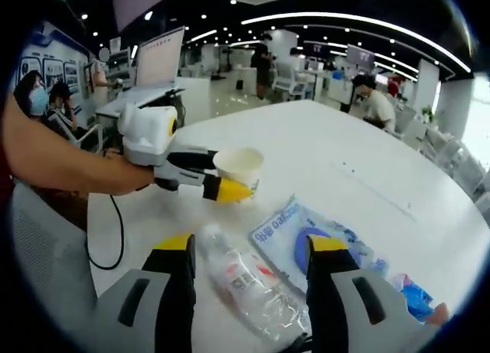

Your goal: Arrange the tabletop items into an orderly group along one side of the table until the central work area is clear of visible clutter.

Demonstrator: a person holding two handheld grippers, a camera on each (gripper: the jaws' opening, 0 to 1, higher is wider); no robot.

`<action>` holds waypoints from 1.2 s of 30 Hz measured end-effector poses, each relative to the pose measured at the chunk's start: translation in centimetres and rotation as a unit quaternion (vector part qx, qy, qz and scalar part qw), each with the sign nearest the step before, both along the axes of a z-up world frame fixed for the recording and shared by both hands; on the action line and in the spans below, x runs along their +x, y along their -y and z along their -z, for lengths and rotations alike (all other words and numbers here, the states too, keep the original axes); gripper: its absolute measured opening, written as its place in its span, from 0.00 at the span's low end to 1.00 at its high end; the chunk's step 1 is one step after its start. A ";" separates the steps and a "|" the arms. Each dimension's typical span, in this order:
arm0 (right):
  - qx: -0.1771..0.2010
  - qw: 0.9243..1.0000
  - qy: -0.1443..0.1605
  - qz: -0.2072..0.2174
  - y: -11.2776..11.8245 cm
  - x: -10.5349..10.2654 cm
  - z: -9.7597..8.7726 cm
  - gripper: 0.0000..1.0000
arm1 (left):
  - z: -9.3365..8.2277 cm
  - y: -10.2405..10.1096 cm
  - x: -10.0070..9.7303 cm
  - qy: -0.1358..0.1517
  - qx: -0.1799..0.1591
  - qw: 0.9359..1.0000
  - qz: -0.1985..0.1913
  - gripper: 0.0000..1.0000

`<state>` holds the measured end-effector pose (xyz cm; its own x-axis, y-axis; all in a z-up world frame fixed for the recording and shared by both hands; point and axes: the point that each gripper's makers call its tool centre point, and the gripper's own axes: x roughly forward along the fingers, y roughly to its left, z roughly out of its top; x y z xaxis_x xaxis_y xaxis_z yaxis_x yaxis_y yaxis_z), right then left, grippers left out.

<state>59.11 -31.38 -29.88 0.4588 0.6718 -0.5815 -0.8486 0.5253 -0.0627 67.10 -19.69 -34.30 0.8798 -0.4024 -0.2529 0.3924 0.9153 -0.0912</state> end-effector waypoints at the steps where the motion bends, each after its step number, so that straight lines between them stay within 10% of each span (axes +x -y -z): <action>1: -0.001 1.000 0.000 0.002 0.2 -0.1 0.0 0.58 | 0.1 0.2 0.1 0.002 0.005 1.000 0.001 0.42; 36: 0.004 1.000 -0.005 0.023 3.2 -2.0 -0.3 0.58 | 1.0 -0.7 -0.4 -0.019 0.005 1.000 -0.022 0.53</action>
<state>57.07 -34.57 -29.54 0.4836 0.6548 -0.5808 -0.8241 0.5642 -0.0502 66.70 -19.01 -35.30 0.8862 -0.3606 -0.2910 0.3480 0.9326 -0.0959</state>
